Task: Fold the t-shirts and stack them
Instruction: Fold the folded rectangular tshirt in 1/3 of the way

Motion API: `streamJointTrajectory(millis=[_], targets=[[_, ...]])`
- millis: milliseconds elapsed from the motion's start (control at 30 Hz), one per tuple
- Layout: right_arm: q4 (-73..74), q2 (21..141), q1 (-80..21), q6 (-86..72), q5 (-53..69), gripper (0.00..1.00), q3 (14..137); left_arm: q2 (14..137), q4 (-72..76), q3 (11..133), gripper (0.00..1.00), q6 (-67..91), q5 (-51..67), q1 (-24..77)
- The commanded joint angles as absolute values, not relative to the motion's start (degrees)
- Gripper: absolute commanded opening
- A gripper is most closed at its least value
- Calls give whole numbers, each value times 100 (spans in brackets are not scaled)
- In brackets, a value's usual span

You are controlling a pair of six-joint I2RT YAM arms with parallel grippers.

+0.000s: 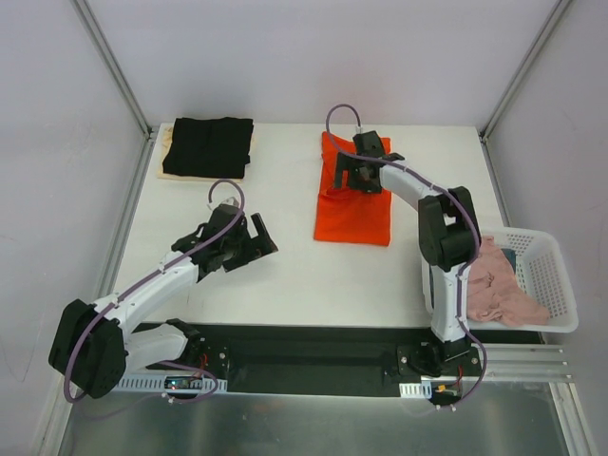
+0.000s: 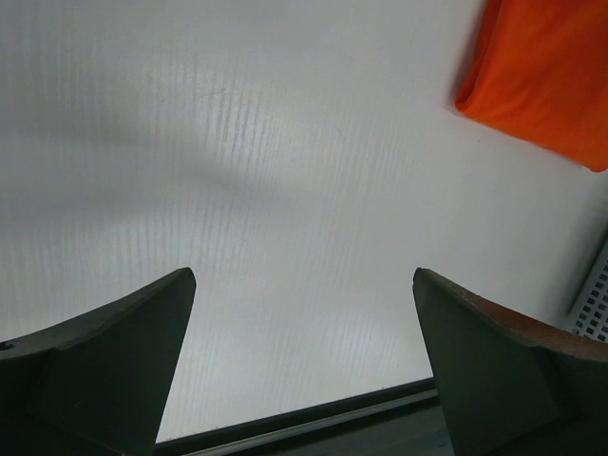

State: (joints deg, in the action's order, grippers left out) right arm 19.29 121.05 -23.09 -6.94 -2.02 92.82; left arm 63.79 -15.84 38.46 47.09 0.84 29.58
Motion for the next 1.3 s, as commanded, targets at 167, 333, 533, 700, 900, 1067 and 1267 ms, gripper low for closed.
streamJointTrajectory(millis=[167, 333, 533, 700, 900, 1067, 1267], targets=[[1608, 13086, -1837, -1151, 456, 97, 11337, 6557, -1652, 3911, 99, 4658, -9, 2962], [1653, 12491, -1775, -888, 606, 97, 10909, 6556, -1644, 3885, 99, 4693, -9, 2962], [1660, 11086, -1784, -300, 728, 97, 9643, 6785, -1652, 3990, 99, 4658, 149, 2962], [2214, 10495, -1915, 104, 1002, 97, 8494, 6812, -1652, 4025, 99, 4641, 141, 2962], [2443, 10573, -2179, 255, 1169, 97, 7901, 6715, -1652, 3964, 99, 4605, 44, 2962], [2505, 10968, -2434, 115, 1283, 97, 7866, 6557, -1652, 3876, 99, 4640, 53, 2962], [2444, 11074, -2707, -333, 1484, 97, 7244, 6188, -1775, 3718, 99, 4632, -228, 2953]])
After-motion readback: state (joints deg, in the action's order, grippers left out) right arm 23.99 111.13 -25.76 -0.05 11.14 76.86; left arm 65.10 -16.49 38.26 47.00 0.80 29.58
